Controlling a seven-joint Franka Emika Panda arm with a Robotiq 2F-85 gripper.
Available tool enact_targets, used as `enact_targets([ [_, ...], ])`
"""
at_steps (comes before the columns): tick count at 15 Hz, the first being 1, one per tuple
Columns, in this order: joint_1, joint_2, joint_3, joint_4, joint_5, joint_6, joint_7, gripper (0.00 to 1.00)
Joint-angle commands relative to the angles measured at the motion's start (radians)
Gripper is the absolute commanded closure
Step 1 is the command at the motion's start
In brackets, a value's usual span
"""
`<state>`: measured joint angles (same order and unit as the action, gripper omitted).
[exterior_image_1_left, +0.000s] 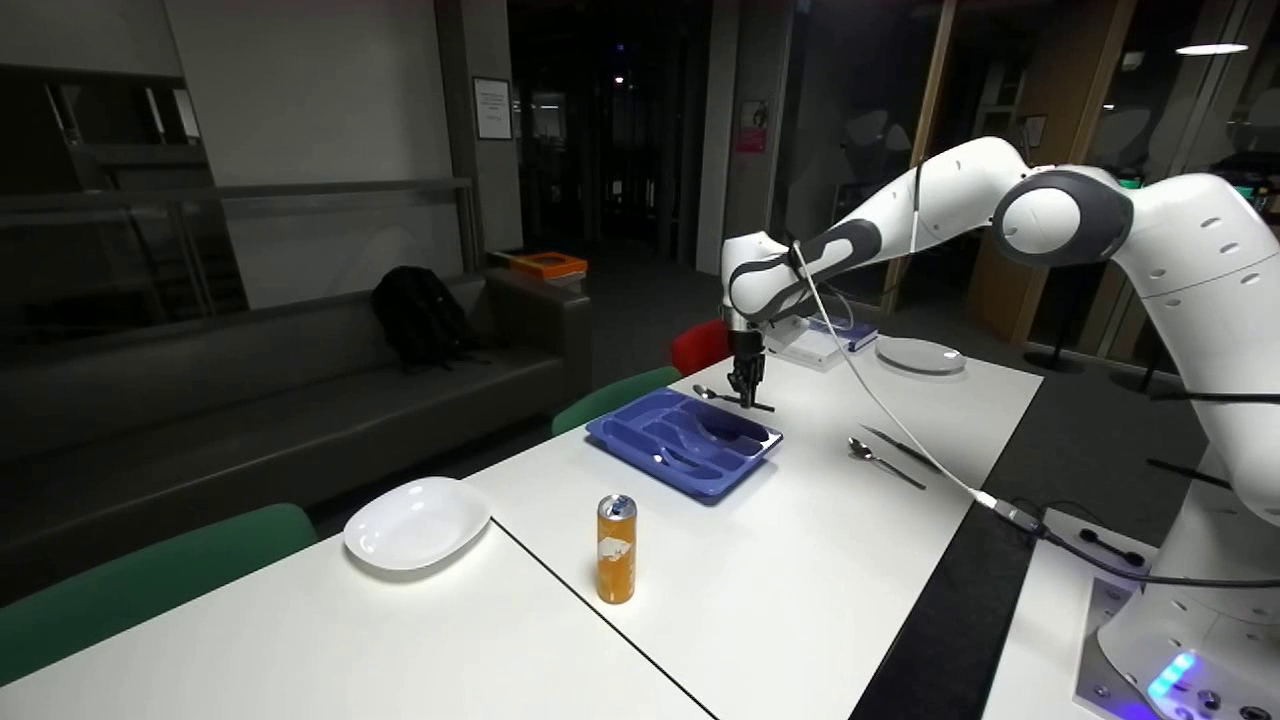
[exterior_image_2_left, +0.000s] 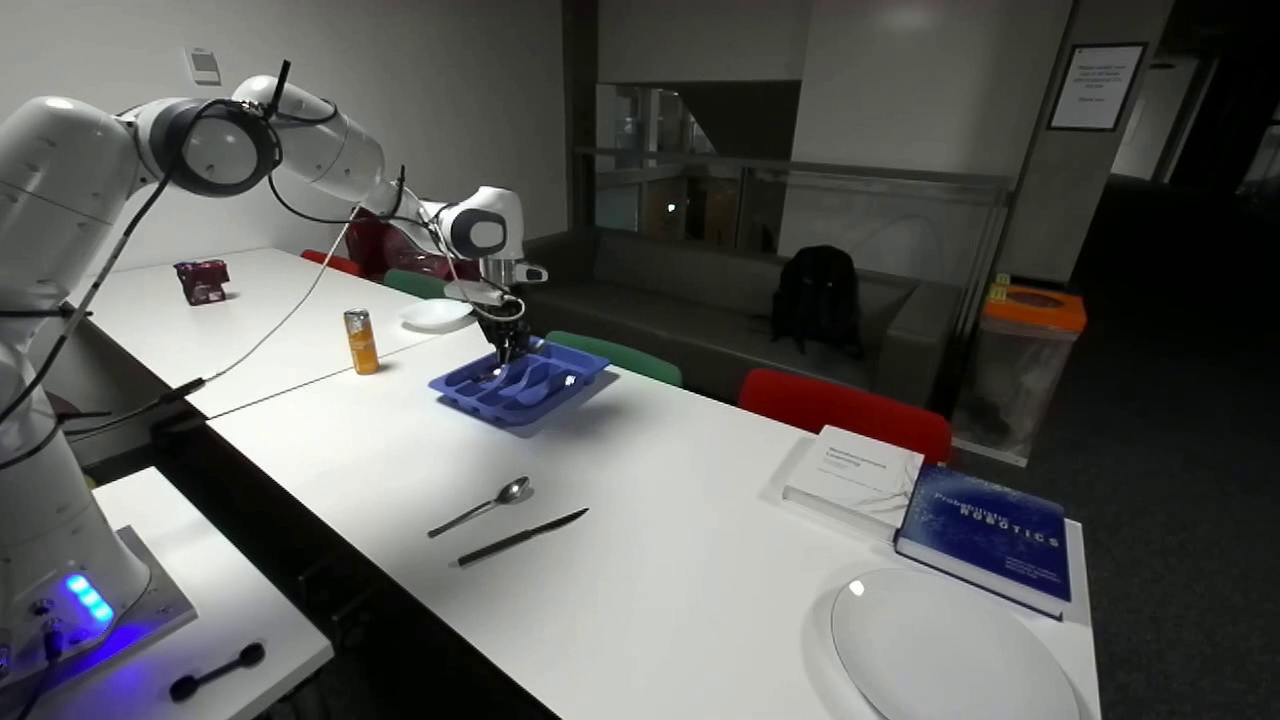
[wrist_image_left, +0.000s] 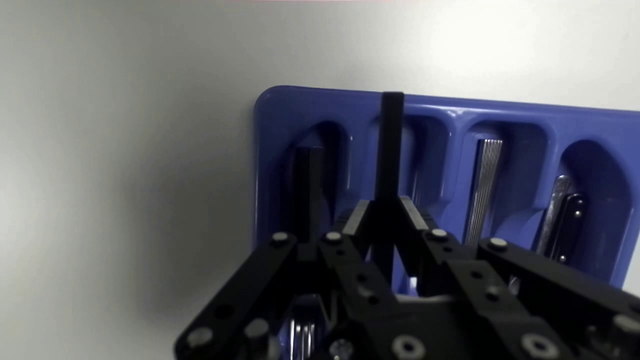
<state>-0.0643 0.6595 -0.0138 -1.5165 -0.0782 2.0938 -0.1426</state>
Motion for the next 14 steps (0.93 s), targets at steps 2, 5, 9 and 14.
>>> enact_targets([
  [2,-0.014,0.013,0.012,-0.014,0.035,0.073,-0.011,0.96],
  [5,-0.002,0.026,0.002,-0.001,0.016,0.041,0.001,0.83],
  [9,0.000,0.037,0.005,-0.001,0.017,0.041,0.001,0.83],
  [14,-0.001,0.038,0.008,-0.006,0.022,0.058,0.001,0.96],
])
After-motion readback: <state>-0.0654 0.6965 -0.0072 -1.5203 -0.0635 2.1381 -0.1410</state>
